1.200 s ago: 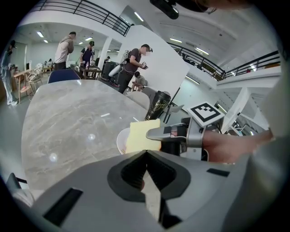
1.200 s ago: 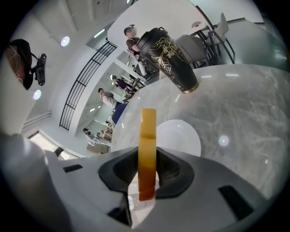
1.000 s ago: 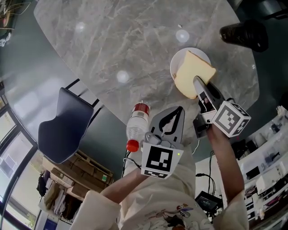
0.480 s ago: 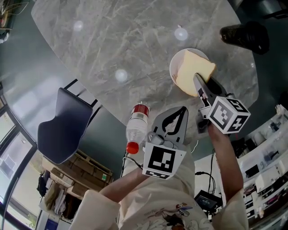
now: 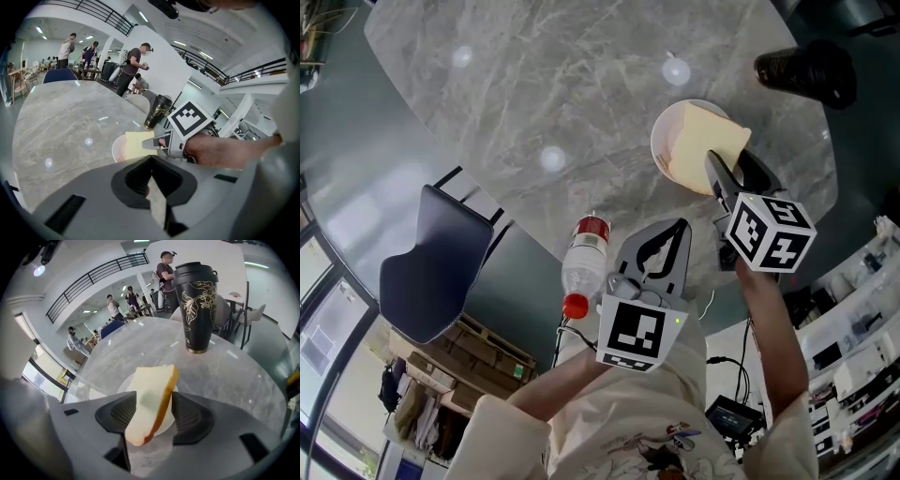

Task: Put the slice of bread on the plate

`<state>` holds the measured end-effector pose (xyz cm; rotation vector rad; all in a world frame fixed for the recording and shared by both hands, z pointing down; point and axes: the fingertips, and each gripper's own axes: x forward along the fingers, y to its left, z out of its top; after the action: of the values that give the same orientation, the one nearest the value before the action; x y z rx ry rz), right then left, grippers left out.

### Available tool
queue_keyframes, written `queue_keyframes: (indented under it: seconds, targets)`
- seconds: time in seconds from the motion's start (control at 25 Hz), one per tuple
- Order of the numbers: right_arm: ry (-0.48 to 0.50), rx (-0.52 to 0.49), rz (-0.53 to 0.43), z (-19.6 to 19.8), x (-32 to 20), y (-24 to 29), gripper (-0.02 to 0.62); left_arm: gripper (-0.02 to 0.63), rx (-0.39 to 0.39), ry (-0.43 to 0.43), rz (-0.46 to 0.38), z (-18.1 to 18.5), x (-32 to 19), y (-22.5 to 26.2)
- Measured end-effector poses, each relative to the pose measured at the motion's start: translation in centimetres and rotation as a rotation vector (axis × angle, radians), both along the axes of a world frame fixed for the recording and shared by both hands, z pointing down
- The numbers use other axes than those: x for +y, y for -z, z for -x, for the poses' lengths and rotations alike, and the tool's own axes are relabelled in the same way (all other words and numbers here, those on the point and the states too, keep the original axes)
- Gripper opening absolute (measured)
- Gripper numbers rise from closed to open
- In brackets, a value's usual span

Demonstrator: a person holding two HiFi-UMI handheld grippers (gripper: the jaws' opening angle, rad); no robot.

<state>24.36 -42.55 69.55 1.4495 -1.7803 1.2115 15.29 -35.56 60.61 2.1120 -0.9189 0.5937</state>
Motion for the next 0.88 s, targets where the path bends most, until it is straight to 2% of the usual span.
queue_keyframes:
  seconds: [0.24,0.48,0.88]
  targets:
    - [-0.049,0.056,-0.016,-1.6,0.2,0.5,0.218,0.009,-0.008,-0.006,-0.012,0.0,0.0,0.3]
    - [-0.074,0.018,-0.049,-1.4,0.4,2.3,0.218,0.009,-0.007,-0.021,-0.029,-0.1,0.7,1.4]
    - [-0.099,-0.052,-0.151,-0.4,1.7,7.3,0.216,0.009,0.0,-0.038,-0.109,0.1,0.7,4.9]
